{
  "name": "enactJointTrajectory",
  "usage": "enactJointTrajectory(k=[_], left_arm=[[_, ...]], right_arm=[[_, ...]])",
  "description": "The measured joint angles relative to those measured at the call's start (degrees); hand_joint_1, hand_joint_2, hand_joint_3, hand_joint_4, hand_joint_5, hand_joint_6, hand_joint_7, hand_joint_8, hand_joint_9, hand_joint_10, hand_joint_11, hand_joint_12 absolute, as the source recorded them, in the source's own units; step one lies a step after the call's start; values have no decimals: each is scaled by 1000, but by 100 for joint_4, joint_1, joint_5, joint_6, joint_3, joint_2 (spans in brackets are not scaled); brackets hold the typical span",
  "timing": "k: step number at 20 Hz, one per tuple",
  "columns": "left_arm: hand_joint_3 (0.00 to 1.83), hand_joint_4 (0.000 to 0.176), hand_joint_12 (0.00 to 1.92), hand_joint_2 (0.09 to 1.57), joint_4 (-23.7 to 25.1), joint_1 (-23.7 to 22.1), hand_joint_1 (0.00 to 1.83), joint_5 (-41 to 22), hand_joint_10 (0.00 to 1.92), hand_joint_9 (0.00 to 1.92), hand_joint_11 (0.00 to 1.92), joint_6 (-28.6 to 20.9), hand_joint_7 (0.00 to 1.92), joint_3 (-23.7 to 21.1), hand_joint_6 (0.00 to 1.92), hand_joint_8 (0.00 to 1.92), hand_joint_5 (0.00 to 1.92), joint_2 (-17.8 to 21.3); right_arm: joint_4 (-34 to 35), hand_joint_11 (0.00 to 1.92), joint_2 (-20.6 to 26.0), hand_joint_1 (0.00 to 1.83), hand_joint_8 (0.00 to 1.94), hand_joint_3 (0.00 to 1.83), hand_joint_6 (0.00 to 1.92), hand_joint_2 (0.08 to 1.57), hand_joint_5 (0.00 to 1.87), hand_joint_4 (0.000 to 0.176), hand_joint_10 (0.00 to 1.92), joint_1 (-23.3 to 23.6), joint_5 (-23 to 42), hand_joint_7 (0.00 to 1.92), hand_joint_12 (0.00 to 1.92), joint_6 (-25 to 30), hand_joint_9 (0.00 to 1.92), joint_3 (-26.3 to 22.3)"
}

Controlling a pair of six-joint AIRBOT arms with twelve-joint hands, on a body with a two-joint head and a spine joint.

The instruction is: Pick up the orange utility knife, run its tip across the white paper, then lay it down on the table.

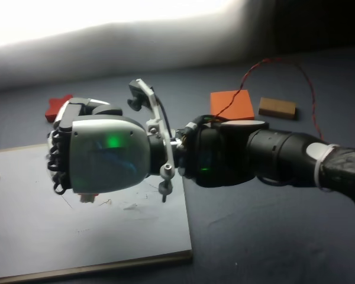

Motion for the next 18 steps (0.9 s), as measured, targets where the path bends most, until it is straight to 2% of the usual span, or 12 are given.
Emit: enactJointTrajectory(k=[4, 9, 11, 14, 18], left_arm=[[2, 34, 1010, 1282, 9, -2, 421, 17, 9, 246, 0, 4, 124, 4, 4, 3, 79, -35], [1, 35, 1010, 1282, -13, -2, 427, 17, 4, 241, 0, 17, 121, 48, 0, 2, 74, -48], [1, 37, 998, 1282, -9, -2, 430, 26, 0, 227, 0, 15, 104, 105, 0, 0, 64, -111], [1, 36, 1037, 1282, 15, 26, 434, 31, 5, 240, 0, 13, 126, 160, 2, 5, 71, -131], [0, 35, 1019, 1280, -35, 63, 437, 26, 7, 235, 0, 15, 112, 205, 6, 3, 77, -129]], right_arm=[[946, 1804, -236, 1537, 1941, 625, 1921, 970, 1362, 176, 1921, -85, -116, 1640, 1921, -540, 1752, 83], [883, 1801, -640, 1536, 1941, 646, 1921, 951, 1385, 176, 1921, -299, -227, 1649, 1921, -538, 1753, 682], [721, 1802, -671, 1532, 1941, 656, 1921, 948, 1350, 176, 1921, -334, -232, 1643, 1921, -505, 1753, 723], [726, 1806, -667, 1537, 1941, 652, 1921, 946, 1421, 176, 1921, -376, -144, 1657, 1921, -503, 1756, 723], [647, 1809, -538, 1532, 1941, 654, 1921, 948, 1424, 176, 1921, -483, 26, 1669, 1921, -520, 1766, 723]])
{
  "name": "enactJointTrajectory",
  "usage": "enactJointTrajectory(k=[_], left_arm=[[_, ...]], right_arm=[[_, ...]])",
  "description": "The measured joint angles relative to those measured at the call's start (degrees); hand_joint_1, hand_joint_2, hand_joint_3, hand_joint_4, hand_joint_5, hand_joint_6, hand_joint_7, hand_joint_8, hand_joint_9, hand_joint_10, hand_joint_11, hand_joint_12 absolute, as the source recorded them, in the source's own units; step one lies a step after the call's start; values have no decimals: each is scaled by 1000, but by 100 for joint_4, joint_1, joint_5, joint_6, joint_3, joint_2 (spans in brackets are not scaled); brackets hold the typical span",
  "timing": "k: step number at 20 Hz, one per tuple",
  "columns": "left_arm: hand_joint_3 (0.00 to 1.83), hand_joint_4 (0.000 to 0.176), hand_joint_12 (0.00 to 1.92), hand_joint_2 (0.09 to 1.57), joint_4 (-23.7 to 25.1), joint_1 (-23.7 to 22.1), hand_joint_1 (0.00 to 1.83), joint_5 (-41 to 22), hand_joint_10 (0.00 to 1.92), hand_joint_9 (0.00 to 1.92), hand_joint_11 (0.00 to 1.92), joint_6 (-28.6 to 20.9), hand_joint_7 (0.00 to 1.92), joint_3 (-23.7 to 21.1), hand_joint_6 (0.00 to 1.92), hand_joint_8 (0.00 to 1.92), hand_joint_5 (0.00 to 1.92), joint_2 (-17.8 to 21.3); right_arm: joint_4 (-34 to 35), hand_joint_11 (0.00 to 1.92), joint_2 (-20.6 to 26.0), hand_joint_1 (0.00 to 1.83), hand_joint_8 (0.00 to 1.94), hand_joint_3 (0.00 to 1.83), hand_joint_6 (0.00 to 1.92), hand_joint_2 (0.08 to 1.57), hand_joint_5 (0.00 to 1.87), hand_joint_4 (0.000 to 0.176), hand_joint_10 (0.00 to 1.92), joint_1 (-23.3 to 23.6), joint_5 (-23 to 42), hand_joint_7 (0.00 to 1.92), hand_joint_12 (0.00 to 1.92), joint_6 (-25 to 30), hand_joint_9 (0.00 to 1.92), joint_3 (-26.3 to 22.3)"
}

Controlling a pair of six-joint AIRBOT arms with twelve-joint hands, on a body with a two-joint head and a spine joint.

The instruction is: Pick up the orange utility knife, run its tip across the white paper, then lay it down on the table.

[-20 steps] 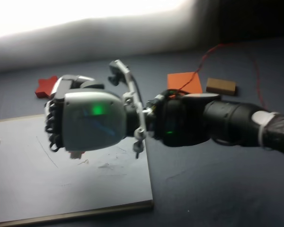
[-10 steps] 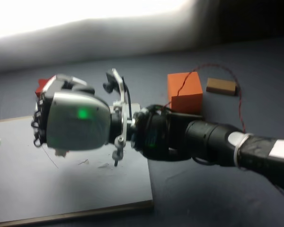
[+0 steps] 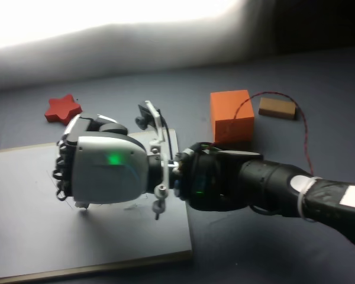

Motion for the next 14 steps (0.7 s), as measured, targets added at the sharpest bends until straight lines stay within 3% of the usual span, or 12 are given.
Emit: enactJointTrajectory(k=[5, 10, 14], left_arm=[[0, 32, 1075, 1281, 13, -2, 432, 7, 10, 252, 0, -7, 123, -2, 5, 3, 82, -2], [3, 37, 1035, 1288, -9, 0, 420, 4, 1, 234, 0, -4, 109, -2, 0, 1, 63, -2], [2, 34, 1051, 1287, 24, -55, 431, -4, 5, 244, 0, -9, 131, -9, 9, 9, 86, -13]], right_arm=[[-74, 1806, 262, 1524, 1941, 648, 1921, 953, 1414, 176, 1921, -201, 334, 1666, 1921, 24, 1762, -35], [-151, 1810, 723, 1532, 1941, 645, 1921, 949, 1423, 176, 1921, -308, 439, 1669, 1921, 68, 1766, -376], [-249, 1805, 791, 1534, 1941, 653, 1921, 959, 1423, 176, 1921, -264, 431, 1664, 1921, 151, 1759, -402]])
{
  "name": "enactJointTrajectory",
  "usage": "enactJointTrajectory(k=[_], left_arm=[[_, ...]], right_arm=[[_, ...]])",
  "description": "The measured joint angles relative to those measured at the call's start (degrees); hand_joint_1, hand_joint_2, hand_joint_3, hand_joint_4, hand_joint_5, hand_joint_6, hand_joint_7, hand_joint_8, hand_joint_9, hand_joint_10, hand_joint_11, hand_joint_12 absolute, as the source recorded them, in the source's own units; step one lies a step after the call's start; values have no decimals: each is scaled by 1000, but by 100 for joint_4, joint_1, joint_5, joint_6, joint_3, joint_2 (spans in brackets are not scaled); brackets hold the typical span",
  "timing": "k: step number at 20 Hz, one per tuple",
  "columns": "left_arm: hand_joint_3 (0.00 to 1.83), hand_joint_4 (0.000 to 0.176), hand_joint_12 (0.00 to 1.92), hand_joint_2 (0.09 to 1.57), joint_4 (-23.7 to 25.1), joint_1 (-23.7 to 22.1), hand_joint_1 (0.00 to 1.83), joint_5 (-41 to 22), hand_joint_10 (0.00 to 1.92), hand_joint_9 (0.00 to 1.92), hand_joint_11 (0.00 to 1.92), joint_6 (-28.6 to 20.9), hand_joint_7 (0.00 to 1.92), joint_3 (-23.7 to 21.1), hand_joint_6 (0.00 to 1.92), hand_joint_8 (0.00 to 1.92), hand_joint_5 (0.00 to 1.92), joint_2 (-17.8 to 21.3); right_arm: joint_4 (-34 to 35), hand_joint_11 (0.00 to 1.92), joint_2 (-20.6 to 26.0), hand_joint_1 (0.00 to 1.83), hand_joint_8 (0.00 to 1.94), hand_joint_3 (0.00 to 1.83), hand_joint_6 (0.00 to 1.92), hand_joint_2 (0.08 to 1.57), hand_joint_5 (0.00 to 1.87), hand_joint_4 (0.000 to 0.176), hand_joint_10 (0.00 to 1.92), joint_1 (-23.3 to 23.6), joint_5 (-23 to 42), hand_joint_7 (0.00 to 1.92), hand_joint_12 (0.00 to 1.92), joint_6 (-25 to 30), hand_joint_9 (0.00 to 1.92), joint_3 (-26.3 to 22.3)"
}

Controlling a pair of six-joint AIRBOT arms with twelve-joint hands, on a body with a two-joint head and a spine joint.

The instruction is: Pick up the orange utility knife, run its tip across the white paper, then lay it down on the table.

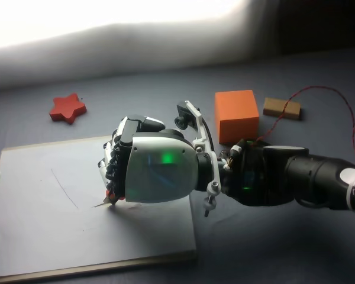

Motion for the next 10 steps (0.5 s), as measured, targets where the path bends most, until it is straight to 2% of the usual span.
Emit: enactJointTrajectory(k=[5, 10], left_arm=[[1, 35, 1072, 1289, -55, 2, 416, 2, 3, 242, 0, 7, 113, -22, 5, 2, 71, 0], [0, 39, 1033, 1282, 17, -37, 430, -9, 7, 234, 0, 35, 113, -63, 8, 3, 64, -2]], right_arm=[[-120, 1797, 433, 1535, 1941, 651, 1921, 955, 1367, 176, 1921, 170, -326, 1646, 1921, 46, 1747, -463], [597, 1798, 1154, 1532, 1941, 643, 1921, 956, 1404, 176, 1921, 455, -599, 1655, 1921, 24, 1753, -1506]])
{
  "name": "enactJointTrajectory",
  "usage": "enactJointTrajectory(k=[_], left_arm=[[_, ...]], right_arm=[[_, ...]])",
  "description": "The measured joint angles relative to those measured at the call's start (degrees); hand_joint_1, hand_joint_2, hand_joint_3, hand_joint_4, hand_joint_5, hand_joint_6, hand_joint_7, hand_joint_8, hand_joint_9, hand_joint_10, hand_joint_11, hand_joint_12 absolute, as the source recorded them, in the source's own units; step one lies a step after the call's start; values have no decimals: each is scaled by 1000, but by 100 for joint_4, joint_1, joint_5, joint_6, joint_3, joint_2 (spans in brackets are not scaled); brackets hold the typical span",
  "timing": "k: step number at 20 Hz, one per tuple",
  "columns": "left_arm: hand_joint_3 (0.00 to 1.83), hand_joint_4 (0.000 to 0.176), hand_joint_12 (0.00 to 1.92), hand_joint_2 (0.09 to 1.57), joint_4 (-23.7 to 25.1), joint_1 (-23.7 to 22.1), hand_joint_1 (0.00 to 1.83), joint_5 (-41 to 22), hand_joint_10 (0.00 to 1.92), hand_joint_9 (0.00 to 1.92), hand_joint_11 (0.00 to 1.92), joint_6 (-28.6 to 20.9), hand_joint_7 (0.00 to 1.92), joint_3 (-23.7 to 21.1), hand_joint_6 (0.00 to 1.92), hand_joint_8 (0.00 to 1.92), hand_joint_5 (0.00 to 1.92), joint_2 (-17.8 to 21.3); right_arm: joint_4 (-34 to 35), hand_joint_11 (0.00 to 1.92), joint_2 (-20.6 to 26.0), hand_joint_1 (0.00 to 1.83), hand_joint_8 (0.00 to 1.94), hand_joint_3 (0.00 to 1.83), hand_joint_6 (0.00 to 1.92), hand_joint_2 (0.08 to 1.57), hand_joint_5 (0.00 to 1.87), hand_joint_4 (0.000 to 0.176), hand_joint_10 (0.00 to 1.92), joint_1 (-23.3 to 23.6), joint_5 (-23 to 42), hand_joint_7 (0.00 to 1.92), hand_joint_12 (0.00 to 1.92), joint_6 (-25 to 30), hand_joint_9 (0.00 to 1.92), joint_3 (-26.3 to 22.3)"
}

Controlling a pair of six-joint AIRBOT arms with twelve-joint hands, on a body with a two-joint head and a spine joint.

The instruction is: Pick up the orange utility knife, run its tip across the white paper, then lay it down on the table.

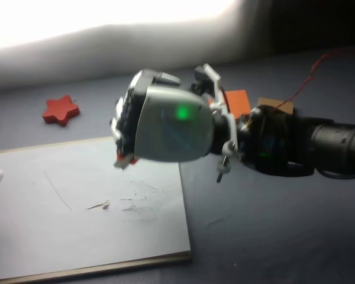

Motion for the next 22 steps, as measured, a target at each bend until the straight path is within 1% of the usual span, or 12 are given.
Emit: enactJointTrajectory(k=[5, 6, 8, 10, 13, 15, 17, 18, 19, 20, 21, 22], left_arm=[[0, 36, 1060, 1282, -76, -304, 429, 68, 8, 241, 0, 243, 120, -256, 8, 3, 76, -11], [0, 34, 1041, 1280, -35, -385, 434, 129, 9, 246, 0, 306, 123, -321, 7, 3, 78, -11], [0, 35, 1049, 1279, 61, -560, 434, 223, 12, 259, 0, 400, 136, -516, 7, 5, 85, -59], [2, 38, 1059, 1289, 131, -728, 422, 365, 6, 248, 0, 511, 120, -671, 2, 0, 76, -122], [3, 35, 1094, 1291, 105, -988, 430, 529, 8, 255, 0, 706, 132, -815, 2, 4, 77, -177], [1, 35, 1098, 1289, 153, -1134, 432, 522, 5, 251, 0, 791, 128, -935, 4, 1, 81, -321], [2, 35, 1098, 1290, 116, -1187, 428, 588, 1, 241, 0, 807, 119, -1010, 2, 0, 78, -435], [1, 33, 1093, 1289, 146, -1191, 434, 601, 1, 242, 0, 820, 115, -1036, 3, 0, 81, -450], [0, 34, 1088, 1288, 146, -1233, 449, 599, 0, 240, 0, 833, 111, -1062, 0, 0, 74, -485], [0, 34, 1095, 1287, 170, -1272, 440, 581, 4, 249, 0, 850, 121, -1102, 2, 3, 79, -498], [1, 36, 1098, 1289, 205, -1285, 437, 566, 3, 247, 0, 870, 119, -1143, 2, 2, 78, -501], [3, 37, 1078, 1294, 234, -1285, 421, 555, 1, 235, 0, 876, 111, -1152, 1, 0, 60, -516]], right_arm=[[1185, 1803, 1377, 1526, 1941, 635, 1921, 961, 1403, 176, 1921, -125, -1038, 1663, 1921, 181, 1760, -1794], [1622, 1799, 1639, 1524, 1941, 630, 1921, 966, 1389, 176, 1921, -190, -1318, 1660, 1921, 251, 1759, -2170], [3215, 1789, 2208, 1531, 1941, 625, 1921, 969, 1373, 176, 1921, -334, -2256, 1648, 1921, 323, 1746, -3075], [4096, 1793, 2498, 1544, 1941, 622, 1921, 965, 1349, 176, 1921, -442, -2817, 1623, 1921, 249, 1736, -3414], [4448, 1754, 2608, 1541, 1941, 629, 1921, 966, 1330, 176, 1921, -581, -3130, 1568, 1921, 188, 1697, -3646], [4843, 1690, 2601, 1528, 1941, 648, 1921, 958, 1303, 176, 1921, -704, -3171, 1503, 1921, -24, 1640, -3766], [5095, 1518, 2608, 1492, 1941, 652, 1921, 944, 1221, 176, 1921, -879, -3195, 1366, 1921, -61, 1510, -3832], [5145, 1385, 2612, 1471, 1941, 588, 1921, 978, 1076, 77, 1921, -955, -3233, 1265, 1921, -74, 1400, -3873], [5154, 1169, 2618, 1252, 1941, 1067, 1744, 797, 798, 0, 1921, -1016, -3259, 971, 1921, -103, 1205, -3926], [5167, 1044, 2618, 1203, 1941, 1052, 1646, 816, 711, 0, 1921, -1045, -3294, 863, 1921, -175, 1085, -3980], [5147, 860, 2612, 1193, 1882, 953, 1587, 854, 683, 0, 1921, -1078, -3285, 823, 1921, -256, 946, -3989], [5160, 679, 2616, 1160, 1782, 724, 1567, 967, 629, 0, 1921, -1091, -3265, 766, 1921, -269, 779, -4009]])
